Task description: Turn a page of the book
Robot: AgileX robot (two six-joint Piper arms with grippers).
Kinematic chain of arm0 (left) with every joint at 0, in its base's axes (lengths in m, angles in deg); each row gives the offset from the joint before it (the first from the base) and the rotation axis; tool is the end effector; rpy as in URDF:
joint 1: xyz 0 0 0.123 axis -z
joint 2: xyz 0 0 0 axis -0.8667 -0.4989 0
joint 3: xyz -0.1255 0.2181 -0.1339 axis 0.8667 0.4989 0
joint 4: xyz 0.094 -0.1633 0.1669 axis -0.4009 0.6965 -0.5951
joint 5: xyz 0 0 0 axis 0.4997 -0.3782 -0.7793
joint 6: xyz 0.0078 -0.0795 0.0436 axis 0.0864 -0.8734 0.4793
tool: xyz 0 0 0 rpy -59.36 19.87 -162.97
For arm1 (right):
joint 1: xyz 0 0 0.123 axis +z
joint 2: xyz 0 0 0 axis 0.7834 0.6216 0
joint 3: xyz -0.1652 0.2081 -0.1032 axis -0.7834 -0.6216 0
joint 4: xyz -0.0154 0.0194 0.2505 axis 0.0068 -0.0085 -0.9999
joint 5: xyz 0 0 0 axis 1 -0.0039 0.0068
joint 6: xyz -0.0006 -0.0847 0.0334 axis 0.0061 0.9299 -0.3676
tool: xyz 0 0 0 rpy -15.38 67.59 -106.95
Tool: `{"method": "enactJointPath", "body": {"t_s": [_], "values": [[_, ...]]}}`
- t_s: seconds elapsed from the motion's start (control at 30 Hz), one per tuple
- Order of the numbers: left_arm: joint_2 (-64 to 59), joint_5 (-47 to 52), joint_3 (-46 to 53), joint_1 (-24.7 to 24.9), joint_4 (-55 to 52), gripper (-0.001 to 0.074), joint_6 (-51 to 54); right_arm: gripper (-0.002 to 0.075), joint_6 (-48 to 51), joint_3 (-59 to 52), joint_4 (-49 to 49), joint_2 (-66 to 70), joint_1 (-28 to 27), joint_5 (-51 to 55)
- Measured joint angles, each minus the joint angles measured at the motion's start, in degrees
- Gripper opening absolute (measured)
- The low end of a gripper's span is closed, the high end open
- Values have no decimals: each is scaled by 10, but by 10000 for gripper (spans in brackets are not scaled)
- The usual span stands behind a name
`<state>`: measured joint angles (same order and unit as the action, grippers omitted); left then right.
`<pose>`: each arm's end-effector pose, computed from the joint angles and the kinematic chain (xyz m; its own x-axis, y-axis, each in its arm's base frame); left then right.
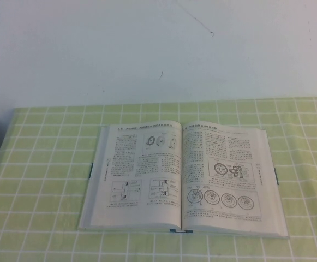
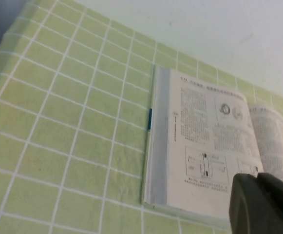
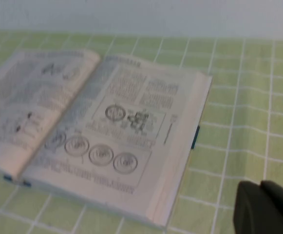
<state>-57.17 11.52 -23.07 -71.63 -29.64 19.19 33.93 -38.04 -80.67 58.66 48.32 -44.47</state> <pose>0.0837 -0.0198 0.2630 -0.4084 -0.5012 -0.7629 -0.0061 0.8372 -0.5468 0.1060 0.0192 0.2549 -0.4135 0.0027 -0.9105 -0.2056 0.9739 0.0963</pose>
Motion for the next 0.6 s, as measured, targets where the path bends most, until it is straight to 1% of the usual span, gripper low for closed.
{"method": "enactJointPath", "body": {"t_s": [0.17, 0.37, 0.47, 0.6], "values": [[-169, 80, -143, 0, -4, -4, 124, -2, 42, 128, 69, 173, 0, 114], [-329, 104, -252, 7, 1, -4, 208, -2, 58, 235, 83, 312, 0, 199], [-393, 103, -289, 41, 3, -4, 224, -2, 74, 268, 70, 361, 0, 222], [-478, 87, -323, 116, 7, -4, 235, -2, 91, 299, 50, 411, 8, 234]]}}
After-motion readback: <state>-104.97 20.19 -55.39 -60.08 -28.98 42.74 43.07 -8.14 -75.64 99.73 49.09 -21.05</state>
